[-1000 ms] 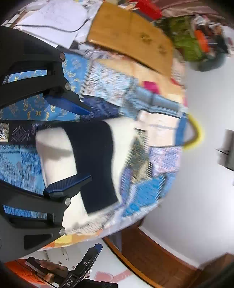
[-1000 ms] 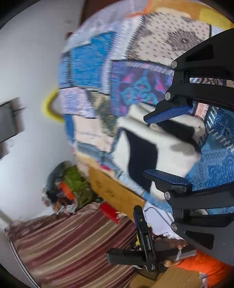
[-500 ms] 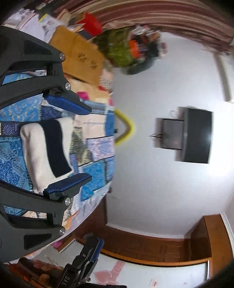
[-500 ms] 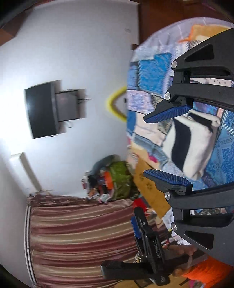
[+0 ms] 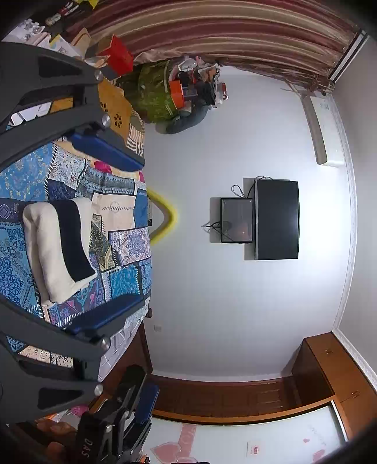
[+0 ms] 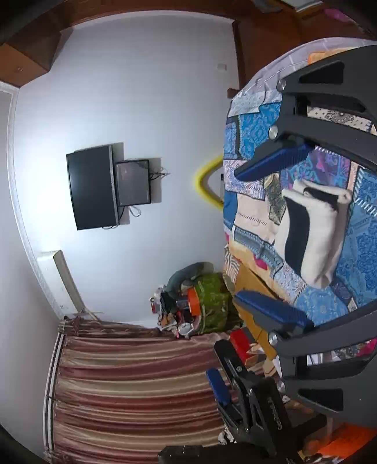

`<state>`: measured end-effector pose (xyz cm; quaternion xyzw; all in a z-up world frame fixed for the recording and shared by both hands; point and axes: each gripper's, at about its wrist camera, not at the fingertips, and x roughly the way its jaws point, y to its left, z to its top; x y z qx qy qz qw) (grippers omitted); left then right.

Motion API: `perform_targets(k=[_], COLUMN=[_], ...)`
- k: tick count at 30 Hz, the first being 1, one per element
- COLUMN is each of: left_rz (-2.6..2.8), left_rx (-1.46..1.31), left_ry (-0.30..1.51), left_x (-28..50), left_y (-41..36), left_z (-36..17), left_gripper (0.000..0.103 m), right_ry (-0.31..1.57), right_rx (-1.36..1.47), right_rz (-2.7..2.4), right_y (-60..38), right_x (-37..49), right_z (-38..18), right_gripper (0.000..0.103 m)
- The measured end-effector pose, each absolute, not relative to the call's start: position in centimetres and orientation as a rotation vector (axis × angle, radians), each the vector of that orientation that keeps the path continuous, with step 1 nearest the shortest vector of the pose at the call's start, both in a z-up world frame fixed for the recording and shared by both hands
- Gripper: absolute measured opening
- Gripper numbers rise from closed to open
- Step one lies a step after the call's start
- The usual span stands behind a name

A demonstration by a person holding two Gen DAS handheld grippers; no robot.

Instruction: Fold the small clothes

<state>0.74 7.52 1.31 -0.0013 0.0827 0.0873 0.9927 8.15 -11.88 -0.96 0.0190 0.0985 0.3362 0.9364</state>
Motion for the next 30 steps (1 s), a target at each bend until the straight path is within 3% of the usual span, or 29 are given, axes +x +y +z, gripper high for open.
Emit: perform_targets(k=[7,30], left_rz=[0.158,0.141], left_rx=[-0.055,-0.090], left_ry=[0.178,0.209], left_x=[0.5,0.9], left_y=[7.7,7.9], left_z=[0.8,-0.1], left_gripper=[0.102,0.103], right_ry=[0.208,0.230], right_rx=[0.042,0.023], right_rz=[0.620,0.600], right_y=[-12.6,-12.5], right_x=[8.5,7.7], right_z=[-1.4,-1.6], right_gripper=[0.102,0.103])
